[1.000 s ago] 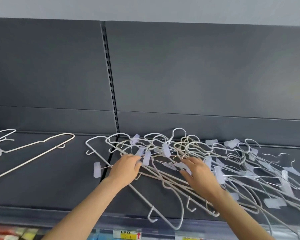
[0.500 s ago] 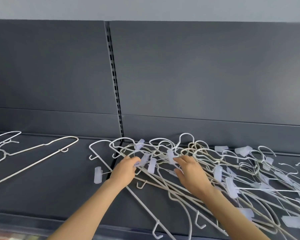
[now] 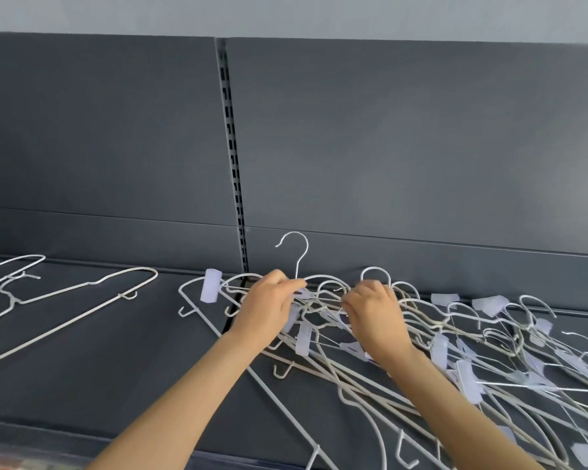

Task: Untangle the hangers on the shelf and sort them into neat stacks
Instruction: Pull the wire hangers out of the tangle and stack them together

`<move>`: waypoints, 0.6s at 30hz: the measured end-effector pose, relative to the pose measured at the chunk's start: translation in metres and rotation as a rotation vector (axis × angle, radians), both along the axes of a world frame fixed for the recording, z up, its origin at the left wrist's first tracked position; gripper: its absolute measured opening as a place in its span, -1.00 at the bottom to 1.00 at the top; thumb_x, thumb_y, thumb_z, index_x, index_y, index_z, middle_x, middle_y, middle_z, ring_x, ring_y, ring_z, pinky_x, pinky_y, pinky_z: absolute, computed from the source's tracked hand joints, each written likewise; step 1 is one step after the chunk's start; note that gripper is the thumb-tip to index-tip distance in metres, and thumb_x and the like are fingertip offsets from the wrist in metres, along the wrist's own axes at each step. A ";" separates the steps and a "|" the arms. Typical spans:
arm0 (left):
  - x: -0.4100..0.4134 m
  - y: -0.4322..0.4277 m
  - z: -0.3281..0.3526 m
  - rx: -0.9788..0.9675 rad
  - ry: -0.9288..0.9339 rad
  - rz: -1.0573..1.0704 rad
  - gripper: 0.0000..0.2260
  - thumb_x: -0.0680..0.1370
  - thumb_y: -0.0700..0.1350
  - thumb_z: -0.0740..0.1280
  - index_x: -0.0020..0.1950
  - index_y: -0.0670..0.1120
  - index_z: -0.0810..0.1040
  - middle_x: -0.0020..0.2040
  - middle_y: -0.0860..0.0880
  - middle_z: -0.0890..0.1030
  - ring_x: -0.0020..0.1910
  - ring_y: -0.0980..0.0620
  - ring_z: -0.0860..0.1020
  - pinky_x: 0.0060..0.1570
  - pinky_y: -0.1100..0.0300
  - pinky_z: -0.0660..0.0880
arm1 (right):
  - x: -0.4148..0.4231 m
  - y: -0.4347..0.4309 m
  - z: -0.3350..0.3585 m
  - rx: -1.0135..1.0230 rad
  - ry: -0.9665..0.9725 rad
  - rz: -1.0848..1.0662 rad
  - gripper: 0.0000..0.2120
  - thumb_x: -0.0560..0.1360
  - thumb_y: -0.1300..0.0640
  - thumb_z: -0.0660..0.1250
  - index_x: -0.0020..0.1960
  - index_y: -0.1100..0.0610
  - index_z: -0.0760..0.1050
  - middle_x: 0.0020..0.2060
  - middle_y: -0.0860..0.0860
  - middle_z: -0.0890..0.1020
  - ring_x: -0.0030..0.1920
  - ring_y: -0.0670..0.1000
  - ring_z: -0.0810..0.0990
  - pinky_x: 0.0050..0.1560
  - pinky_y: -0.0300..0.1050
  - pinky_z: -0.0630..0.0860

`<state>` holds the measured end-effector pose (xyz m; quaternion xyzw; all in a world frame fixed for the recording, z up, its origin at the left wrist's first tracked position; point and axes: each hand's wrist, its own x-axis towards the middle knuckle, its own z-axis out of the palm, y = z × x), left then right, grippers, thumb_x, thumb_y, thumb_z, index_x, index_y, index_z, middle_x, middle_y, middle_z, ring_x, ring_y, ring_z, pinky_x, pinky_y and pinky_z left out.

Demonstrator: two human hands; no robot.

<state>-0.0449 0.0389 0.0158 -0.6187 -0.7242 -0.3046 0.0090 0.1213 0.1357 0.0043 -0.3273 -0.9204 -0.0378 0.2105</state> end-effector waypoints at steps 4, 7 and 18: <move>0.011 0.008 -0.005 0.097 0.169 -0.031 -0.56 0.40 -0.33 0.40 0.26 -0.11 0.50 0.06 -0.15 0.54 0.03 -0.15 0.52 0.07 0.05 0.45 | 0.042 0.022 0.001 -0.053 0.066 -0.185 -0.79 0.20 0.38 0.45 -0.47 0.18 0.47 -0.60 0.02 0.47 -0.44 0.09 0.40 -0.44 -0.10 0.43; 0.018 0.010 -0.015 0.103 0.185 -0.061 -0.75 0.40 -0.29 0.37 0.06 -0.14 0.60 -0.05 -0.11 0.59 -0.08 -0.12 0.58 0.02 0.01 0.49 | 0.093 0.038 -0.002 -0.116 0.180 -0.335 -0.86 0.37 0.34 0.38 -0.36 0.26 0.56 -0.54 0.12 0.55 -0.35 0.14 0.41 -0.39 -0.05 0.46; 0.092 0.045 -0.028 -0.343 0.125 -0.244 -0.65 0.58 -0.01 0.18 0.34 -0.08 0.41 0.28 0.00 0.44 0.29 0.04 0.34 0.27 0.16 0.30 | 0.220 0.039 -0.032 -0.236 0.252 -0.694 -0.71 0.40 0.39 0.29 -0.49 0.26 0.40 -0.59 0.13 0.48 -0.32 0.15 0.35 -0.43 -0.09 0.29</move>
